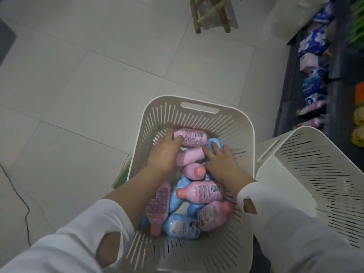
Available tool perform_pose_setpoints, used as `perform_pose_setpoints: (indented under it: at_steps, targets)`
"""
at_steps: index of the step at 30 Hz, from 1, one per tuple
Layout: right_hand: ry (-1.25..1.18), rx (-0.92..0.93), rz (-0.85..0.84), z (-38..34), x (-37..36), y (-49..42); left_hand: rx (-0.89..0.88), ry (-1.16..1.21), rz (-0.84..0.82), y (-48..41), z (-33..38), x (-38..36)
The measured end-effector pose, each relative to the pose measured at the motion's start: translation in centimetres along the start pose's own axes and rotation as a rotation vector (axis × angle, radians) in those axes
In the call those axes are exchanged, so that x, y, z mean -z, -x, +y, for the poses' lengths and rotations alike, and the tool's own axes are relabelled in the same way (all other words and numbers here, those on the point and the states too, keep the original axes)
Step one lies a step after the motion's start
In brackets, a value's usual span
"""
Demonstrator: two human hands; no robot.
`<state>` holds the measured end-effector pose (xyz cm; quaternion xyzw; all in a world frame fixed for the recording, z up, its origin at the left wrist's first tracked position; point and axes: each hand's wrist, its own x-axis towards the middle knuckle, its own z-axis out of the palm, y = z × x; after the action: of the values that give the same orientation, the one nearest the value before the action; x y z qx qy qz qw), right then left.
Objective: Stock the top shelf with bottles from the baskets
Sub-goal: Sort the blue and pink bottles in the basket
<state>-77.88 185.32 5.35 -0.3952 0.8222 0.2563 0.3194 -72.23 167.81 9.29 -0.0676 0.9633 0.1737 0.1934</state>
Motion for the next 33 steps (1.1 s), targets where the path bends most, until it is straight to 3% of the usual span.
perform_pose_setpoints:
  at_steps: [9,16,22,29,33]
  targets:
    - [-0.092,0.101,-0.012,1.7,2.2,0.6,0.027,0.053,0.052,-1.0,-0.3,1.2]
    - [-0.479,0.055,0.177,2.9,3.8,0.4,0.106,-0.050,0.065,-1.2,-0.1,1.2]
    - [-0.790,-0.077,0.278,3.0,4.9,2.1,0.046,-0.102,0.048,-0.6,1.1,3.1]
    - [-1.040,-0.115,0.384,3.7,9.1,7.5,-0.001,0.174,0.033,2.3,2.6,8.6]
    - [-1.118,-0.139,0.494,3.6,11.9,12.1,-0.157,0.145,0.057,4.5,4.5,12.3]
